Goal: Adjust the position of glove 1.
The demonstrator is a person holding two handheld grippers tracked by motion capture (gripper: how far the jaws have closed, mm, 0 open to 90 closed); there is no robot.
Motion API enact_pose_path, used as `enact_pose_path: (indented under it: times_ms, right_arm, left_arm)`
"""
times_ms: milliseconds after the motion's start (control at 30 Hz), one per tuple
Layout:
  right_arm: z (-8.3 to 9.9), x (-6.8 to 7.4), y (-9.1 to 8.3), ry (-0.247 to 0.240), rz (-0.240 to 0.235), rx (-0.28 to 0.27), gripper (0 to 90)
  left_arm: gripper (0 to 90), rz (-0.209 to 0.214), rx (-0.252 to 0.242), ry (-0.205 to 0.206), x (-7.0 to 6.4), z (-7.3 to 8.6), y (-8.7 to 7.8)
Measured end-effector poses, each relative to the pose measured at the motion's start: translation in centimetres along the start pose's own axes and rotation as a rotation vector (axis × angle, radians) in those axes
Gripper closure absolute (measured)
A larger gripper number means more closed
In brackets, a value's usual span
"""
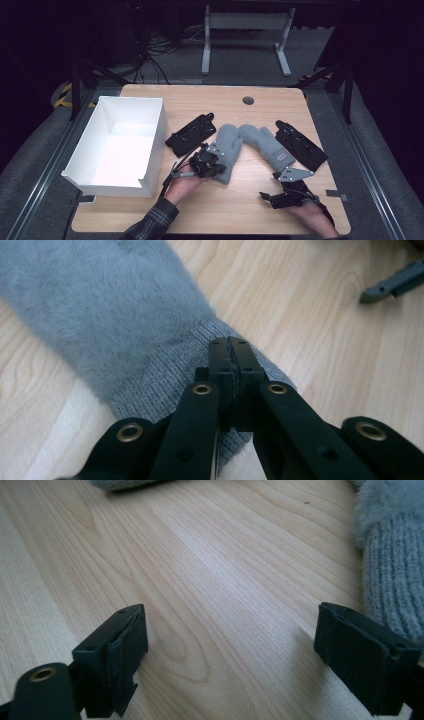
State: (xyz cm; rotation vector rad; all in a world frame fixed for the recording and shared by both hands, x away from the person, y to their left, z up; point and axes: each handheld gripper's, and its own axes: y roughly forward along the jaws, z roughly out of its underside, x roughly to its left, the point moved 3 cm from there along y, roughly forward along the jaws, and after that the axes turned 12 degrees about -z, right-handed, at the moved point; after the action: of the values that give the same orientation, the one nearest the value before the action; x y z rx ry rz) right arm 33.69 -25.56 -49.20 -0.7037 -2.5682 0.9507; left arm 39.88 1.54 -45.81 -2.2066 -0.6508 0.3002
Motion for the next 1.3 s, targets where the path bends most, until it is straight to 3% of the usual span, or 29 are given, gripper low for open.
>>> enact_pose_path:
  times_ms: [400,533,900,1100,1300]
  right_arm:
    - [0.0,0.0,0.0,0.000,0.000,0.000,14.4]
    - [0.0,0.0,0.0,0.000,0.000,0.000,14.4]
    - [0.0,0.0,0.0,0.001,-0.001,0.001,14.2]
    - [0.0,0.0,0.0,-0.001,0.000,0.000,14.2]
    - [0.0,0.0,0.0,0.000,-0.001,0.001,14.2]
  left_arm:
    - [90.0,0.009,0.034,0.018,-1.1,3.1,-2.8]
    - [90.0,0.011,0.023,0.012,-1.2,3.6,-3.4]
    - [89.9,-0.038,-0.033,-0.027,0.7,1.3,-3.7]
    - [90.0,-0.056,-0.058,-0.075,2.8,-0.3,-2.8]
    - [90.0,-0.064,-0.033,-0.073,3.4,-1.1,-0.9]
